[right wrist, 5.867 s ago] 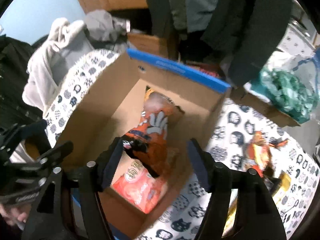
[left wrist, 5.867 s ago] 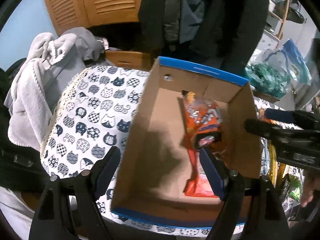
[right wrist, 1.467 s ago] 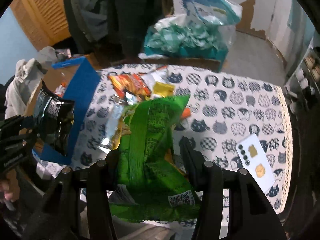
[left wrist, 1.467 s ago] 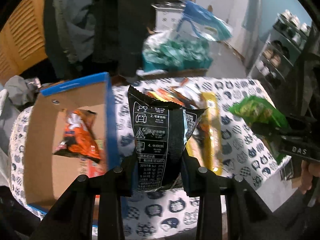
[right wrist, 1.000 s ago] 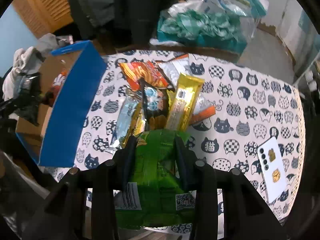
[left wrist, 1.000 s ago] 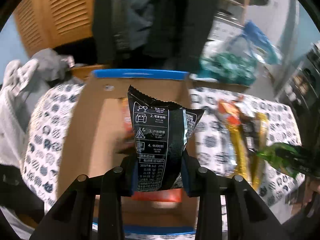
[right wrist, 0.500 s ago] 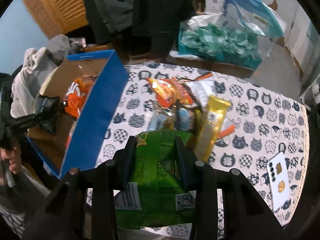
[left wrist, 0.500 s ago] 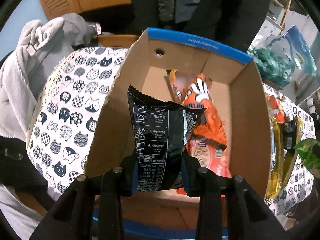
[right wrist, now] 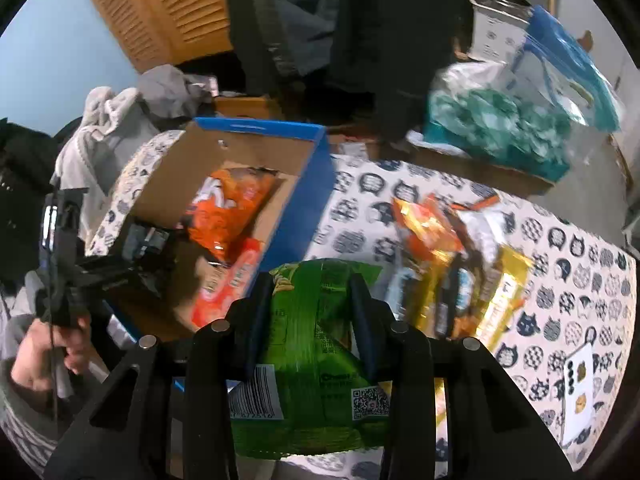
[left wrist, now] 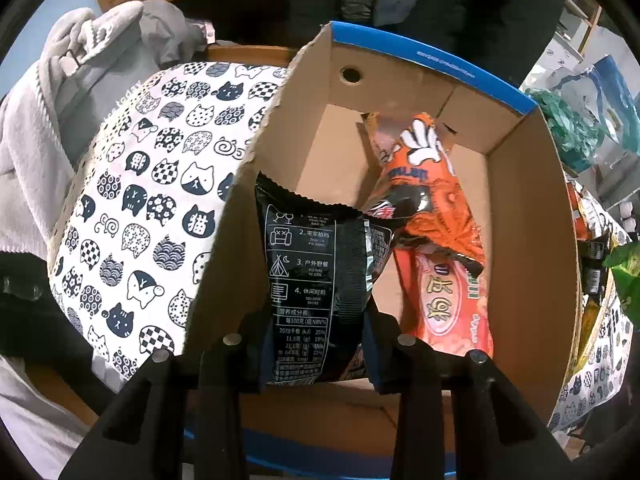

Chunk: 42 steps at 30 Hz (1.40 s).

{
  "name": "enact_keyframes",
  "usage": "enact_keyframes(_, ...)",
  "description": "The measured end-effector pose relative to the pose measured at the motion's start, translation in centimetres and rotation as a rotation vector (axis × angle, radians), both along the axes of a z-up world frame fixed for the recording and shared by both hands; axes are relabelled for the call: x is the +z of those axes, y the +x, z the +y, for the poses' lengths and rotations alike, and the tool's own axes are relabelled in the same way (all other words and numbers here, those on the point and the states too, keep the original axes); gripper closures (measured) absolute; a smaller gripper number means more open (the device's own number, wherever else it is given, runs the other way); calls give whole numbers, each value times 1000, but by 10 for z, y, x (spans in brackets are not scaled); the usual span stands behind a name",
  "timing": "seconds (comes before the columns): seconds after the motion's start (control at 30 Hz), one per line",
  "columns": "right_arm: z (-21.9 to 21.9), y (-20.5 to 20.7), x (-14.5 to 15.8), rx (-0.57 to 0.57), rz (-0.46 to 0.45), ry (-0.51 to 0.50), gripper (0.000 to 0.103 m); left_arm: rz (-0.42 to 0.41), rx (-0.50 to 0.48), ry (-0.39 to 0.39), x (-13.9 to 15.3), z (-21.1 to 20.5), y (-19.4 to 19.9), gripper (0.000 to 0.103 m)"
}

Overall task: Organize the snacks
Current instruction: 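Carry the black packet and green bag into the box and release both, then move both grippers back over the remaining yellow bars on the table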

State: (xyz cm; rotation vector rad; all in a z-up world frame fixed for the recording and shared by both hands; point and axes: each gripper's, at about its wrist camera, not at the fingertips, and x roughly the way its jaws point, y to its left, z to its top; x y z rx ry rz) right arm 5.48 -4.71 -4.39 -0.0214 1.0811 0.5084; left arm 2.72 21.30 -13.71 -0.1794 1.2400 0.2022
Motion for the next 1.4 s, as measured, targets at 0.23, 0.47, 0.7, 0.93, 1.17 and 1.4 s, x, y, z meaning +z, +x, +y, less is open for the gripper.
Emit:
enact_keyframes(0.23, 44, 1, 8, 66, -15, 11, 66, -18, 2, -12, 4, 7, -6, 44)
enact_keyframes(0.47, 91, 2, -3, 137, 5, -3, 66, -75, 10, -71, 23, 15, -20, 34)
enact_keyframes(0.7, 127, -2, -29, 202, 54, 8, 66, -144, 46, -101, 45, 27, -36, 31)
enact_keyframes(0.93, 143, -1, -53, 241, 67, -4, 66, -166, 59, -97, 54, 32, -44, 31)
enact_keyframes(1.17, 142, 0, -50, 239, 37, -2, 52, -171, 59, -94, 56, 32, -47, 31)
enact_keyframes(1.4, 124, -5, -24, 201, -48, 7, 34, -190, 50, -106, 61, 24, -45, 31)
